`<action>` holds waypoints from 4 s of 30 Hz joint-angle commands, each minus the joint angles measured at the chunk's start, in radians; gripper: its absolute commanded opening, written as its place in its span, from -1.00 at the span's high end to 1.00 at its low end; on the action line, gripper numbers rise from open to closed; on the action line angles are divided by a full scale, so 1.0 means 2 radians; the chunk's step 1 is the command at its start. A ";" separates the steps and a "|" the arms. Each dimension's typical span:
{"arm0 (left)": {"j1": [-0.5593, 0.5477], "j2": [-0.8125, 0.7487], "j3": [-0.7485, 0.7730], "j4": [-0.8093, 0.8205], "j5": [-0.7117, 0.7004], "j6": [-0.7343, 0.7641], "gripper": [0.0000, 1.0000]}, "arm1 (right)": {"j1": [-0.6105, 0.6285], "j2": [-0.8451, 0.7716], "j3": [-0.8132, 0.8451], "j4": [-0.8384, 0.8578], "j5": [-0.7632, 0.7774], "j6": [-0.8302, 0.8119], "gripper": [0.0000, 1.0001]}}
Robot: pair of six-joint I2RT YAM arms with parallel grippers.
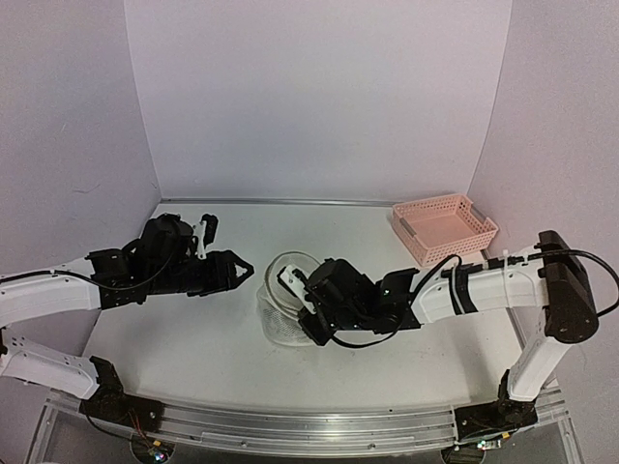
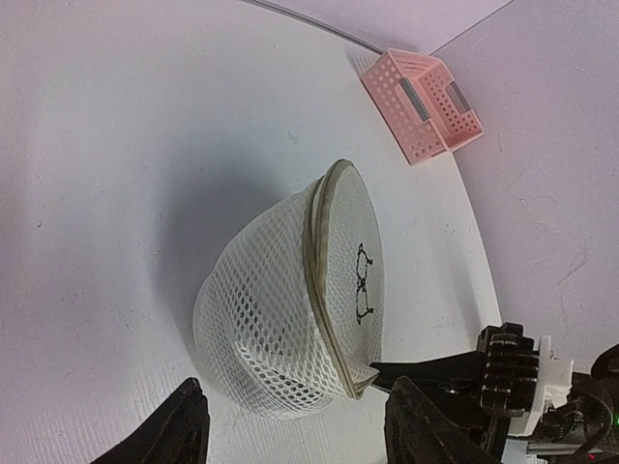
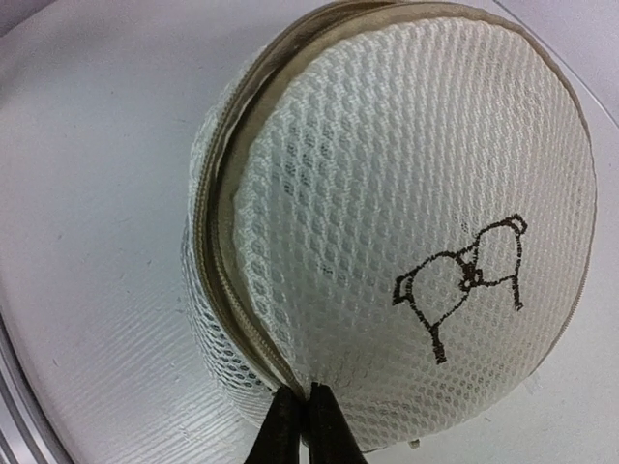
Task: Unzip the laundry bag and remove the bra
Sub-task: Open the laundry bag at the center of the board, then pass from the right arm to the left, then open the laundry bag at the center of the board.
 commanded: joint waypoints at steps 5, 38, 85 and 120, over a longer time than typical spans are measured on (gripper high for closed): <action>0.000 0.004 0.036 0.014 -0.001 0.013 -0.25 | 0.004 -0.019 0.012 0.012 0.007 0.002 1.00; 0.000 0.086 0.157 0.064 0.159 0.030 -0.26 | 0.013 -0.142 -0.174 0.355 0.001 0.063 1.00; -0.007 0.130 0.354 -0.214 -0.063 0.203 1.00 | 0.026 -0.140 -0.114 0.252 0.035 0.041 -0.17; -0.240 0.318 0.494 -0.248 -0.251 0.244 0.75 | 0.015 -0.231 -0.206 0.047 0.198 0.352 -0.64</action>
